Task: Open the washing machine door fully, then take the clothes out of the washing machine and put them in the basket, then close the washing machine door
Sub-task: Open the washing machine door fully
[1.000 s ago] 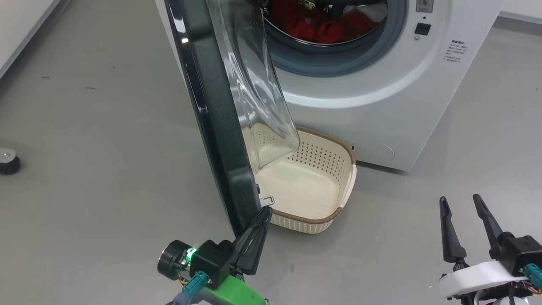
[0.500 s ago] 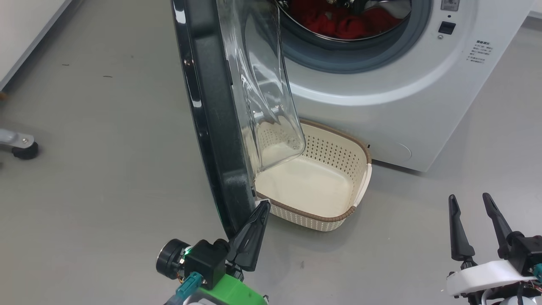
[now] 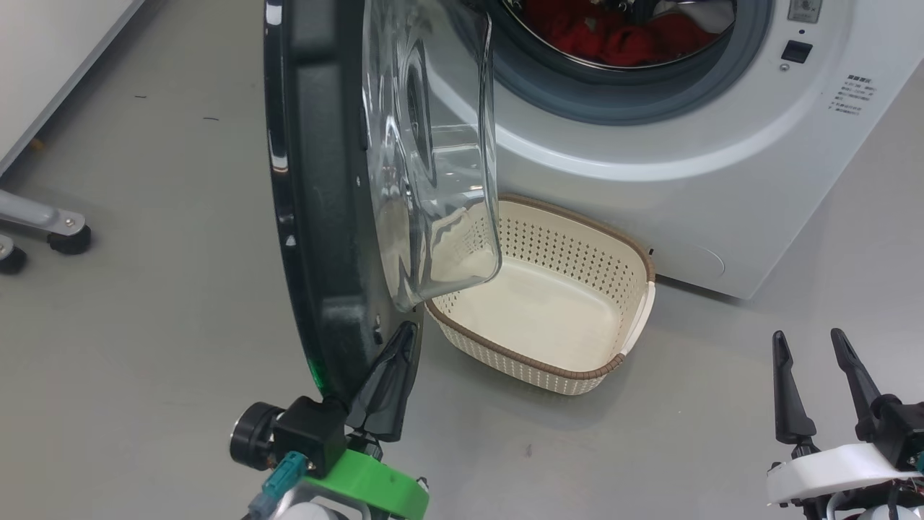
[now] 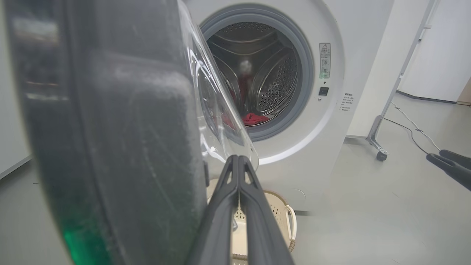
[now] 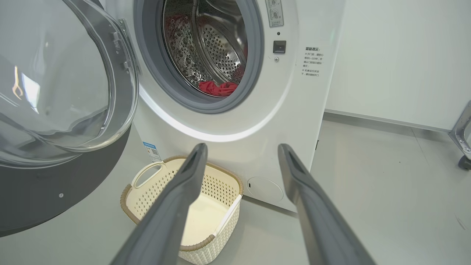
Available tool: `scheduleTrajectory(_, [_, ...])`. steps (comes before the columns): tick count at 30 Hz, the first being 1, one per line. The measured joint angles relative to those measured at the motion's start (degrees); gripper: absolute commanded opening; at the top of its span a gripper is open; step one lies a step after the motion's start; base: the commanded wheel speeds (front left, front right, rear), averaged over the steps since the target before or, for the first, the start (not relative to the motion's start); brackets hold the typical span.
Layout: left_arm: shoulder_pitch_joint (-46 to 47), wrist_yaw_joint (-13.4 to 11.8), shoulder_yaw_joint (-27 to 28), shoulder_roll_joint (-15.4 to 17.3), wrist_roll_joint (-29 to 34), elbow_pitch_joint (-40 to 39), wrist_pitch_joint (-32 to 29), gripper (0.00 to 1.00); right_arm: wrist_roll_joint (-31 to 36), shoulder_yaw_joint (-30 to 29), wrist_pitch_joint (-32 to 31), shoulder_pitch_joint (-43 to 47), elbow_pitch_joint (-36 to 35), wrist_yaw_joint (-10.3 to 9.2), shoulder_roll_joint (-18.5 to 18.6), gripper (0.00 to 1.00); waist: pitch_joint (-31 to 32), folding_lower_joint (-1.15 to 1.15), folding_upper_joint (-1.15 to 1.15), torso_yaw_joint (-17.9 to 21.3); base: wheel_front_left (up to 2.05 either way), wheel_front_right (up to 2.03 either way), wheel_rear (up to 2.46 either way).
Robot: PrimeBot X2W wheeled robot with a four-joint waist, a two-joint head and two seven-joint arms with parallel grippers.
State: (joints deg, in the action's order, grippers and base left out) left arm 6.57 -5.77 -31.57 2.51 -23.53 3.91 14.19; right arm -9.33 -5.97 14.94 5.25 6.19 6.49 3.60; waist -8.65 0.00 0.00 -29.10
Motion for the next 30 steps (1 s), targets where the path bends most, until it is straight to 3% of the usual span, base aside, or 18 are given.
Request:
scheduleTrajectory(12, [-0.9, -0.5, 7.5, -0.1, 0.4, 0.4, 0.1, 0.0, 0.0, 0.0, 0.0, 0.0, 0.2, 0.02, 0.0, 1.0, 0.0, 0.0, 0.0, -0.5, 0.0, 0.0, 0.0])
scheduleTrajectory(30, [-2.0, -0.7, 21.6, -0.3, 0.6, 1.2, 0.1, 0.0, 0.4, 0.9, 0.0, -0.2, 0.4, 0.48, -0.1, 1.0, -1.3, 0.0, 0.0, 1.9, 0.0, 0.0, 0.0])
